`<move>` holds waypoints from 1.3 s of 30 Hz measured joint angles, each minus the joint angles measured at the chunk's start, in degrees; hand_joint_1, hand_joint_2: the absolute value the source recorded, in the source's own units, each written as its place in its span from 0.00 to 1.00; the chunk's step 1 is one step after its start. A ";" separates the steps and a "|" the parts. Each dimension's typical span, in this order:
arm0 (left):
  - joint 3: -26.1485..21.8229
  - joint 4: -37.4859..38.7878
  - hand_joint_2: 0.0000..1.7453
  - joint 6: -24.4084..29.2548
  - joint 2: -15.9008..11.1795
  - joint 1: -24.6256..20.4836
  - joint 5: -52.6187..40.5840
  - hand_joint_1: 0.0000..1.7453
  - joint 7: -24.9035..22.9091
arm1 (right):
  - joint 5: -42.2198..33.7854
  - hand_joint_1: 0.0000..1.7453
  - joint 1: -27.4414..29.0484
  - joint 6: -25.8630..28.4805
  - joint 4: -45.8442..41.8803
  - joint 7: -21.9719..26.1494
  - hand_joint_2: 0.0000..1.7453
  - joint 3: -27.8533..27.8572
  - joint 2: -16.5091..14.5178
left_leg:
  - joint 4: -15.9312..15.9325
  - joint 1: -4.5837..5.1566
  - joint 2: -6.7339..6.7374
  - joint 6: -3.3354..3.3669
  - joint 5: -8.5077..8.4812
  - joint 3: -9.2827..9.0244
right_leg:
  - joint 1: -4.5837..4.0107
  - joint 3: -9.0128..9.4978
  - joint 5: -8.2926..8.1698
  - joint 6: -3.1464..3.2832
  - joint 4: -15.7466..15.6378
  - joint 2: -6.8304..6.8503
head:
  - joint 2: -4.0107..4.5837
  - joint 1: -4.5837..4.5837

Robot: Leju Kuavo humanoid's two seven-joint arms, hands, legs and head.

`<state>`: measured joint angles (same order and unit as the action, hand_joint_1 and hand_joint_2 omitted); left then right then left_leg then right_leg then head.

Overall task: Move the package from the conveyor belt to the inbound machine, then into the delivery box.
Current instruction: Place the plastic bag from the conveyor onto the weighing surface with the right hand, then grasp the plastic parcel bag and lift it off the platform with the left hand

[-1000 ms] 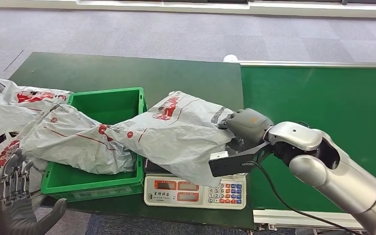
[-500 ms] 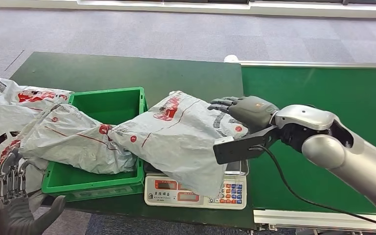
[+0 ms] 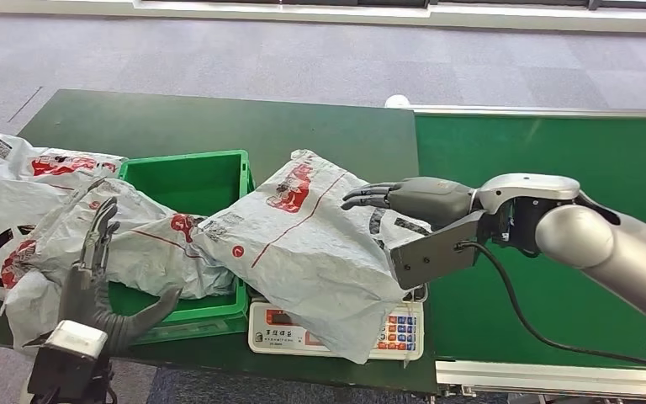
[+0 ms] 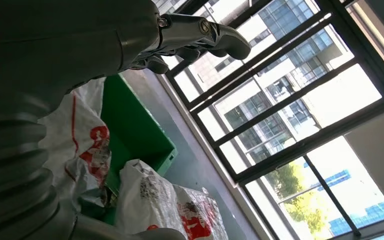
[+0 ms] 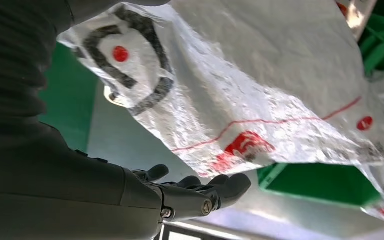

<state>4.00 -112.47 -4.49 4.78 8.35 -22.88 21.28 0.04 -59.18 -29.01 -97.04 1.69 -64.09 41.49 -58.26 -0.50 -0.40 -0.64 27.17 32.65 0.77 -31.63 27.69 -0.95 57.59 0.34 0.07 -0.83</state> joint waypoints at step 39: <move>34.91 45.01 1.00 -5.96 3.96 -33.13 -28.78 1.00 -26.08 | 6.10 0.00 68.17 69.03 -17.19 38.33 1.00 53.34 -42.68 | 0.02 -0.03 0.23 -0.08 0.04 0.16 | -0.02 -0.34 -0.06 0.11 -0.03 -0.27 | 0.00 0.02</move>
<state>38.91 -67.46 -10.45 8.75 -24.77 -51.66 -4.80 6.14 8.99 40.02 -114.24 40.02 -10.75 -1.19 -58.24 -0.53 -0.17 -0.72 27.21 32.81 0.75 -31.98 27.63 -0.83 57.56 0.07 0.07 -0.81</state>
